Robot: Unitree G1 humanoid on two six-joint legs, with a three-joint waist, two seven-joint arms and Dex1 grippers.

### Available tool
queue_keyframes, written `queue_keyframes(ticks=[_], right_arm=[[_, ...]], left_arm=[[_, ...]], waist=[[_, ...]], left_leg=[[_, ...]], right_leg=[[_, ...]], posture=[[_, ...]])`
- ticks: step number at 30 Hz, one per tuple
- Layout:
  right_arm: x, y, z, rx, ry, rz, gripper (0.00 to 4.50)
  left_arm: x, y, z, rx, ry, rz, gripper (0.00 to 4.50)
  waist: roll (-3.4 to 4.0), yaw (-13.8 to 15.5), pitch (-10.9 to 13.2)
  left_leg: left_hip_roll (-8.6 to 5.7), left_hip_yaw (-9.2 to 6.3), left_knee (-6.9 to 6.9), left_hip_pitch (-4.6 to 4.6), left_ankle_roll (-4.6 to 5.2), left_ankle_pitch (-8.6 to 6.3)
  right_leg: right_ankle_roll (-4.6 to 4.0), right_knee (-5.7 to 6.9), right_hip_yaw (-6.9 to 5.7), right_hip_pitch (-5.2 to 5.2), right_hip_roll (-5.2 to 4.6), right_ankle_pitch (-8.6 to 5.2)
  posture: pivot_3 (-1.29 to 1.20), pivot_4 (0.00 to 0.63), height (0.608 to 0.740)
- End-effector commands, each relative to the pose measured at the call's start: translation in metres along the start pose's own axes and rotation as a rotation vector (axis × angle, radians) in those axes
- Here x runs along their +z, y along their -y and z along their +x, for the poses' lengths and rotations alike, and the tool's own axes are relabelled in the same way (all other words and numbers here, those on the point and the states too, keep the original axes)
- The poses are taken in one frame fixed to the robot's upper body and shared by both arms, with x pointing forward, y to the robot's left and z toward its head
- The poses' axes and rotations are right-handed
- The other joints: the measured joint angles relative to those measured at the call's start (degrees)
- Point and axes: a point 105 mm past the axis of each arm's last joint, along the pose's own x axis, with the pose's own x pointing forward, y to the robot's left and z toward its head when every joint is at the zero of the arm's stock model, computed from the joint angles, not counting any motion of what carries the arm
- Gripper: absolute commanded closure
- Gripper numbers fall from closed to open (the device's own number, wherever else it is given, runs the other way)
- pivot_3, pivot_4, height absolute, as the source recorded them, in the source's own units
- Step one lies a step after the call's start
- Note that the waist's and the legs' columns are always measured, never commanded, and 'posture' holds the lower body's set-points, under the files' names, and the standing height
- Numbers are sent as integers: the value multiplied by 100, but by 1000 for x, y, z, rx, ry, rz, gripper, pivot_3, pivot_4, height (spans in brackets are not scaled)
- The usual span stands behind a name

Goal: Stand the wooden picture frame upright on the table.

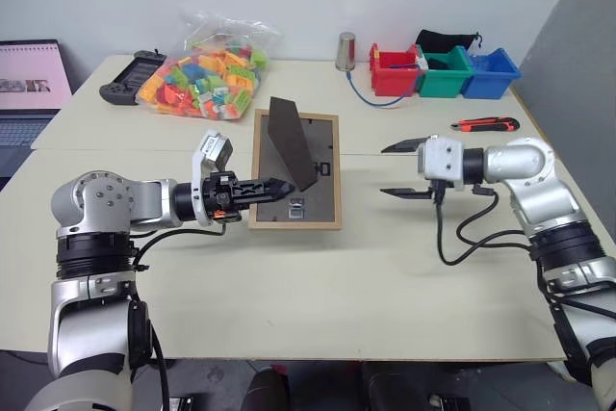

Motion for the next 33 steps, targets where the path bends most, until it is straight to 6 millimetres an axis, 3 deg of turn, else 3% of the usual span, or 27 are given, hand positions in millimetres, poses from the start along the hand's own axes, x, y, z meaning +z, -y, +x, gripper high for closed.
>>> queue_keyframes(ticks=[1,9,17,25,33], right_arm=[[25,19,0,-165,120,-396,859],[46,12,13,-227,284,-621,859],[59,18,31,-255,334,-724,859],[69,10,46,-220,405,-801,859],[73,7,54,-250,437,-847,2526]], left_arm=[[2,18,-1,-93,2,-8,3187],[-12,17,7,-85,-29,-36,3187],[-14,14,5,-54,-7,-50,3187],[-14,15,8,-61,8,-51,3187],[-17,14,10,-58,11,-57,3187]], waist=[[0,-28,0],[0,-61,0],[0,-64,0],[0,-72,0],[0,-75,0]], left_leg=[[3,0,7,1,-14,8],[0,-3,20,7,-30,17],[-5,-5,31,19,-35,20],[-11,-11,32,20,-35,20],[-29,-32,32,20,-36,20]], right_leg=[[0,4,0,0,-1,0],[-1,29,1,3,-5,1],[-2,62,6,3,-5,0],[-3,73,7,1,-7,0],[-3,77,7,2,-13,0]], posture=[[0,150,740],[0,150,740],[0,150,740],[0,150,740],[0,150,740]])
